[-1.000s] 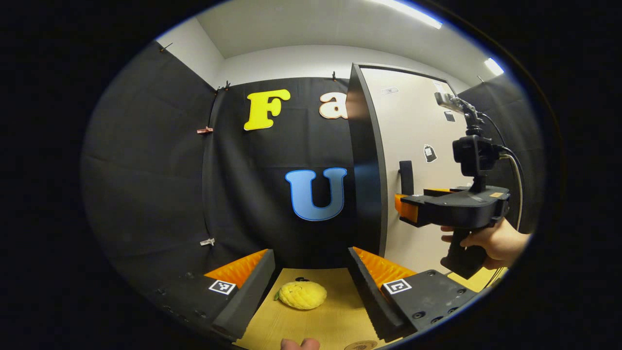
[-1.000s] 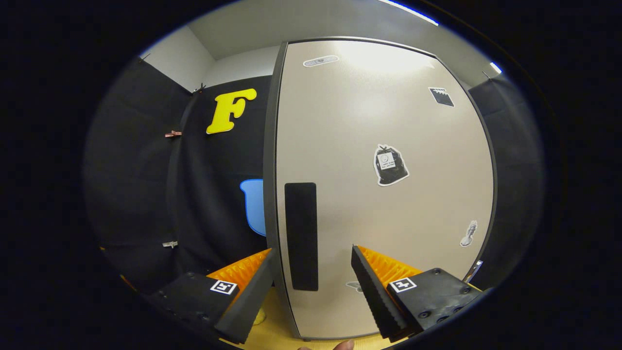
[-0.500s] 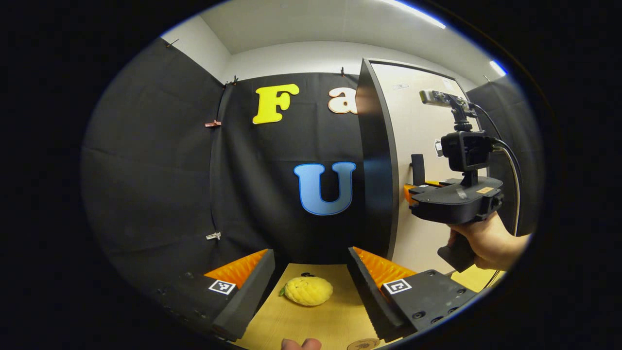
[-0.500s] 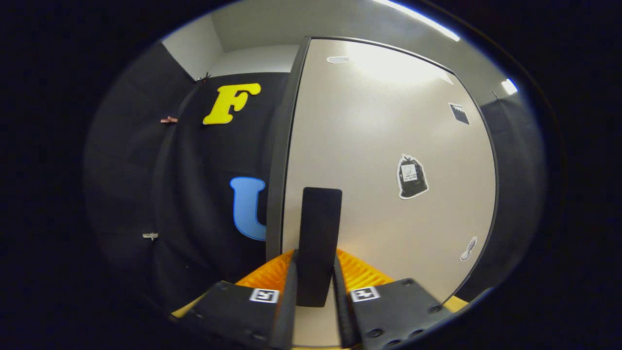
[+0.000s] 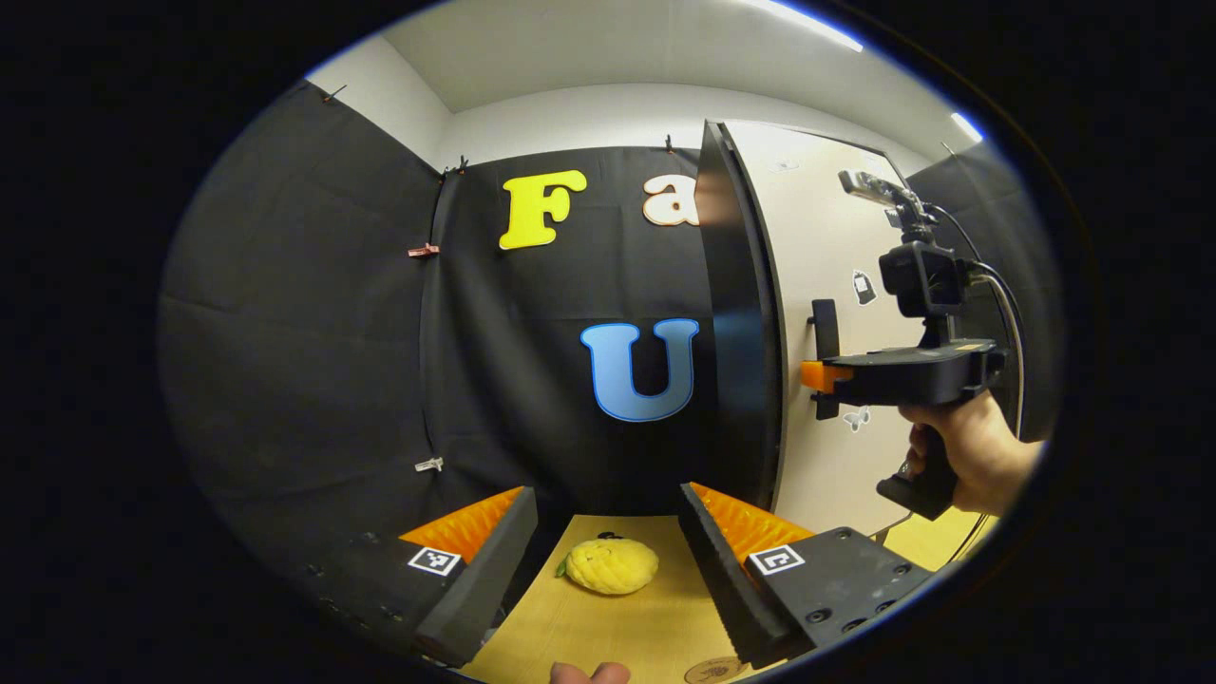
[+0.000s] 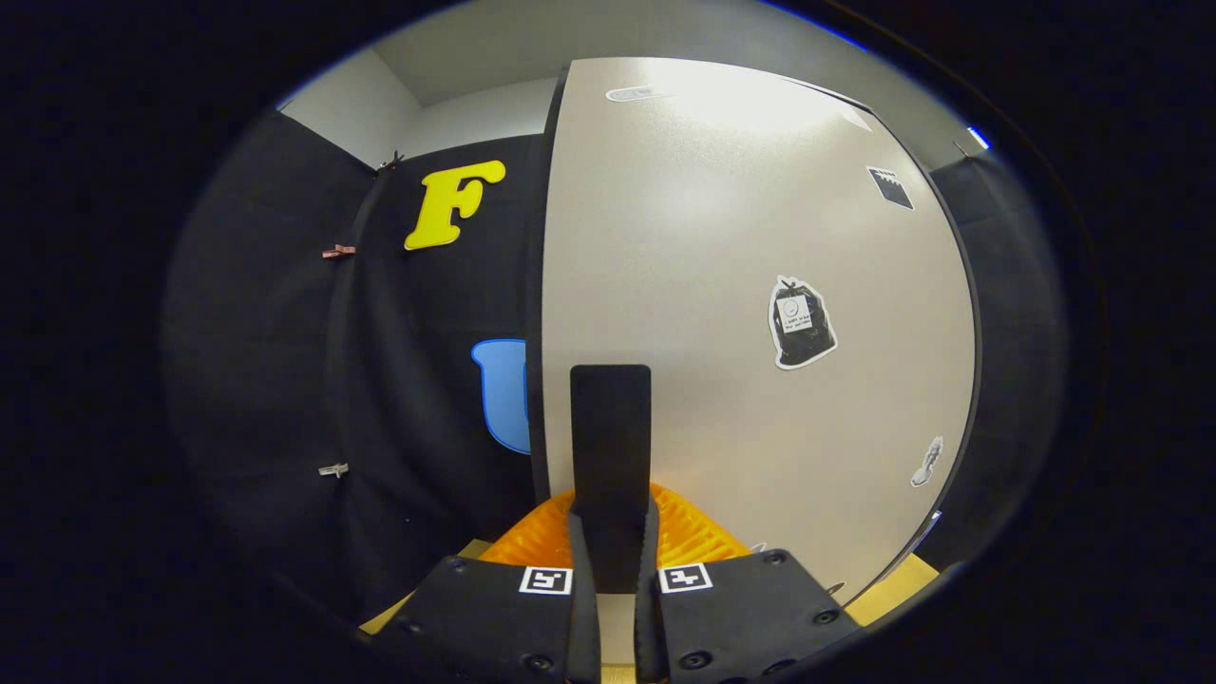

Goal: Open the cabinet door with the right hand, grasp the bottle in the cabinet with the left hand and place it on the coaster, then close the cabinet door with the right hand.

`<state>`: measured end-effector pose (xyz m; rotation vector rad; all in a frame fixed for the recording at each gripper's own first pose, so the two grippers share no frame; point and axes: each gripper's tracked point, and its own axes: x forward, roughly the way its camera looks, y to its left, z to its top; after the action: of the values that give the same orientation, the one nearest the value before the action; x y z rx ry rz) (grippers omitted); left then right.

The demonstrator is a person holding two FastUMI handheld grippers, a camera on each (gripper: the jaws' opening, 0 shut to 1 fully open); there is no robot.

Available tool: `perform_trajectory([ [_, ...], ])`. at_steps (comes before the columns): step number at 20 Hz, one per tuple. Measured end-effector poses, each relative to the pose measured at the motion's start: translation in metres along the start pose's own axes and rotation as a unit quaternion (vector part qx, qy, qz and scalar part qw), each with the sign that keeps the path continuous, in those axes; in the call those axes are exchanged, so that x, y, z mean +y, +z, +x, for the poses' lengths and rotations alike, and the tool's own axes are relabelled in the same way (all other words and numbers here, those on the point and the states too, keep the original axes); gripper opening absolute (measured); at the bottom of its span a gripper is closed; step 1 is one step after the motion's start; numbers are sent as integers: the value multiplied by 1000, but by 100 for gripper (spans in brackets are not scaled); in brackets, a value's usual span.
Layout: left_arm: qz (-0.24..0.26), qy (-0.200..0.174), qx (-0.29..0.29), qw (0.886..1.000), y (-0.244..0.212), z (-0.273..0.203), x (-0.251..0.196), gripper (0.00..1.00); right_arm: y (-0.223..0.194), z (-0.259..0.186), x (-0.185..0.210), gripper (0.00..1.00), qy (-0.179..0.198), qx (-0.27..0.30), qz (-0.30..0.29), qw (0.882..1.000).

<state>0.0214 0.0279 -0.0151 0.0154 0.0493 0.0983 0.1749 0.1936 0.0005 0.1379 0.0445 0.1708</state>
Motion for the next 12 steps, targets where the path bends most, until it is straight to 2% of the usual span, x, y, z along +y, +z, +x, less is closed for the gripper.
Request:
perform_trajectory([
  [5,-3,5,-2,1000,4,0,0,94,5,-21,6,18,31,7,6,999],
  [12,-2,13,-3,1000,10,-3,0,95,8,-54,-5,18,68,9,10,998],
])
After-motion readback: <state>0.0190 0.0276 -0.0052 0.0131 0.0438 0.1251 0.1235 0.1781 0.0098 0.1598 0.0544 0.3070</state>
